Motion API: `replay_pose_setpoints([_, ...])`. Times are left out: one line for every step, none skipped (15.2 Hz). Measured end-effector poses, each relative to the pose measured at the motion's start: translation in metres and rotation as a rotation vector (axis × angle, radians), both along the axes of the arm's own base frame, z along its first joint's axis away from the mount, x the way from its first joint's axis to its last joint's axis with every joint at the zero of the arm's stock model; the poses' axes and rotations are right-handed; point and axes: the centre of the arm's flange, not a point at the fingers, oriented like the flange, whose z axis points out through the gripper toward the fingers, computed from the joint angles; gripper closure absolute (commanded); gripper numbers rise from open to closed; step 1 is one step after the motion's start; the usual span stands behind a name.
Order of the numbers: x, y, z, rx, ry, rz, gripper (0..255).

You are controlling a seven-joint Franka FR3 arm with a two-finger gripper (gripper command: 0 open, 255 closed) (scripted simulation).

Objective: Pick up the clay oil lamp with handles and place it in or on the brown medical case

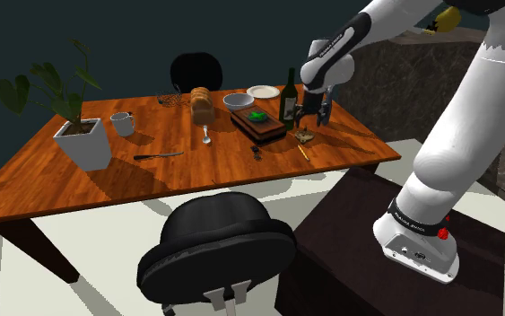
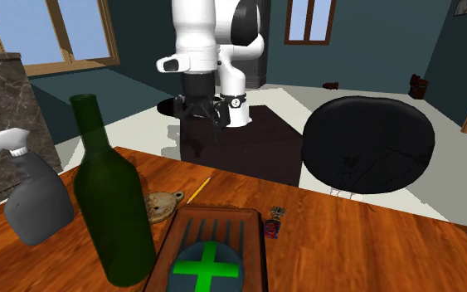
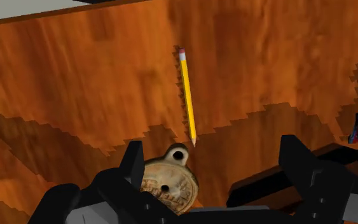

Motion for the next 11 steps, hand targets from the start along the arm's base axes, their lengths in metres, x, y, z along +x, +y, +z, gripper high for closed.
replay_pose_setpoints([0.004, -0.007, -0.011, -0.002, -0.002, -0.018, 0])
replay_pose_setpoints([0.007, -0.014, -0.023, -0.005, -0.005, -0.035, 0])
replay_pose_setpoints([0.014, -0.021, -0.031, -0.007, -0.007, -0.053, 0])
replay_pose_setpoints([0.019, -0.030, -0.040, -0.009, -0.010, -0.070, 0])
replay_pose_setpoints([0.022, -0.034, -0.052, -0.011, -0.012, -0.089, 0])
replay_pose_setpoints([0.027, -0.045, -0.061, -0.013, -0.014, -0.106, 0])
replay_pose_setpoints([0.029, -0.054, -0.068, -0.015, -0.017, -0.124, 0])
replay_pose_setpoints([0.030, -0.061, -0.075, -0.018, -0.020, -0.142, 0])
replay_pose_setpoints([0.034, -0.064, -0.083, -0.019, -0.021, -0.153, 0])
replay_pose_setpoints([0.036, -0.065, -0.089, -0.020, -0.022, -0.158, 0])
replay_pose_setpoints([0.036, -0.067, -0.097, -0.020, -0.022, -0.161, 0])
